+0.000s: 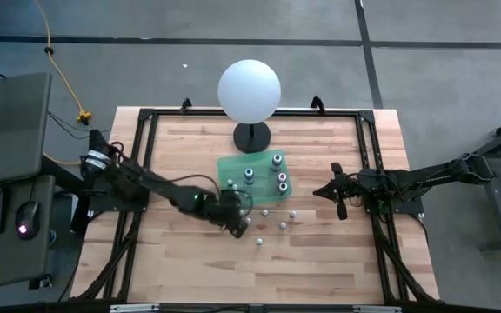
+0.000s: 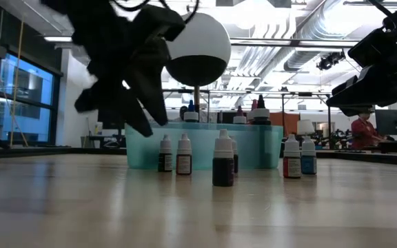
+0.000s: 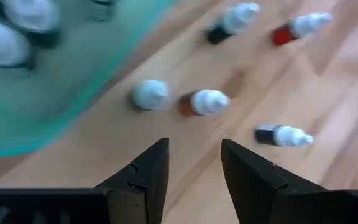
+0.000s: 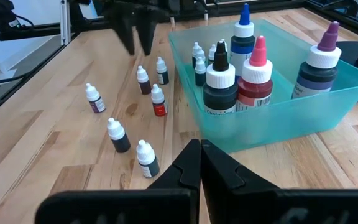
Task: Pick & Place food coloring
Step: Put the small black food coloring bottle into the bin
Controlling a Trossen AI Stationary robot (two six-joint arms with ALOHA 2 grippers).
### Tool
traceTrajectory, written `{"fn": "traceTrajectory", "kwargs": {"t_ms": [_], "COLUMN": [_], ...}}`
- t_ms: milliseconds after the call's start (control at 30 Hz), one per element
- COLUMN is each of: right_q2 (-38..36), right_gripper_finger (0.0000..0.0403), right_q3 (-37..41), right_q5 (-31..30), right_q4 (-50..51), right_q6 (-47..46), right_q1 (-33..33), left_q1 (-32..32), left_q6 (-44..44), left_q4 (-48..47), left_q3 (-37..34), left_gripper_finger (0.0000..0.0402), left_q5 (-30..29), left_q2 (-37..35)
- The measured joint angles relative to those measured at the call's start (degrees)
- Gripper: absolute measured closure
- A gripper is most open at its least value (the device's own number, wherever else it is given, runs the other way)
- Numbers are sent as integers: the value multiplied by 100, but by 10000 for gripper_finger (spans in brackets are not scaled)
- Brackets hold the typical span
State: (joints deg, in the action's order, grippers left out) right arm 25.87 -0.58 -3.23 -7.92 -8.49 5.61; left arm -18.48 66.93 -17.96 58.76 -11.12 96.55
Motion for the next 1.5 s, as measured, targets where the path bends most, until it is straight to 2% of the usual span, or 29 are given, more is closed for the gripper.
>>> {"fn": "traceTrajectory", "kwargs": {"t_ms": [167, 267, 433, 633, 733, 933, 1233, 1500], "right_q2": [0, 0, 0, 0, 0, 0, 0, 0], "right_gripper_finger": [400, 400, 401, 401, 400, 400, 400, 400], "right_q3": [0, 2, 0, 2, 1, 1, 1, 0], "right_q5": [-1, -2, 0, -2, -1, 0, -2, 0], "right_q4": [-2, -2, -2, -4, -4, 2, -2, -2], "right_q6": [0, 0, -1, -2, -1, -1, -1, -2], "right_q1": [0, 0, 0, 0, 0, 0, -2, 0], "left_q1": [317, 539, 741, 638, 600, 610, 747, 840], "left_q6": [390, 407, 494, 543, 548, 829, 1288, 1450], "left_q4": [-2212, -2681, -2689, -2652, -2516, -2845, -3717, -3536], "left_q3": [1117, 1585, 1949, 2258, 2465, 2752, 2750, 2756], "left_gripper_finger": [268, 277, 289, 286, 273, 251, 249, 249], "left_q5": [249, 441, 839, 1367, 1383, 1135, 1181, 1084], "left_q2": [0, 0, 251, 821, 990, 1034, 1130, 1117]}}
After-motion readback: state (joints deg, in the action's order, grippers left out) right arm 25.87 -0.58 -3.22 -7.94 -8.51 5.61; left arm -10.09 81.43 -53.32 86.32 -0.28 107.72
